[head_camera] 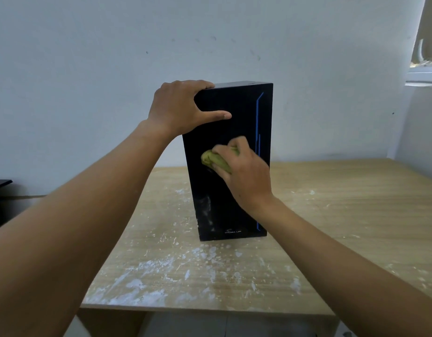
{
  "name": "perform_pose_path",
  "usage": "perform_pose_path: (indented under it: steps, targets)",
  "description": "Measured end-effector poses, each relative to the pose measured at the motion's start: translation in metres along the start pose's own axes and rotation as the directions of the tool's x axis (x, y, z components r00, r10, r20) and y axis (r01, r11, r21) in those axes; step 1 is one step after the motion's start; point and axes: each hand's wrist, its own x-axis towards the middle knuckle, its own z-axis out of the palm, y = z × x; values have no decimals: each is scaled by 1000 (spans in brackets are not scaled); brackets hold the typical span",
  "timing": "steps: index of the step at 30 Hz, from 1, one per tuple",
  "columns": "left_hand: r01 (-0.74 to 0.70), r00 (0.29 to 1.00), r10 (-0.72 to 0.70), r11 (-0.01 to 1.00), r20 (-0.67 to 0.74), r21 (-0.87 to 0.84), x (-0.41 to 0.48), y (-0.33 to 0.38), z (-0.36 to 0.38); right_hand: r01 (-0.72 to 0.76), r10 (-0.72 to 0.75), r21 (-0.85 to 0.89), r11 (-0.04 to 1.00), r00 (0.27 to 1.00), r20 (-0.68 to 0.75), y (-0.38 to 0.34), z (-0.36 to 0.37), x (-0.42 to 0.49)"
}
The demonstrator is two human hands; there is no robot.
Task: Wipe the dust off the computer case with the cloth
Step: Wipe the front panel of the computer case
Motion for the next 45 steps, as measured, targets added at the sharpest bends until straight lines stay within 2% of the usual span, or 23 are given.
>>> perform_pose_path:
  steps: [7,21,29,34,42,45]
  targets:
    - [-1,1000,1,1000,-18,-14,0,-1,2,42,-42,-32,999,999,-7,-4,10,1]
    - [-20,1000,19,1000,-18,-23,2,-4,3,123,-97,-130,984,977,188,-1,53,-106]
    - [-16,1000,16,1000,-14,-26,3,-4,3,178,-138,-123,976,951,276,2,55,-122]
    - [-17,1000,17,999,-16,-34,2,-3,2,138,-119,-100,985,977,178,0,50,-93]
    - [-14,1000,13,999,-25,-32,2,-3,3,46,-47,-20,999,998,-42,-28,28,8]
    - [-10,1000,10,999,-19,-34,2,-2,3,20,-25,-59,998,996,-82,-34,28,29]
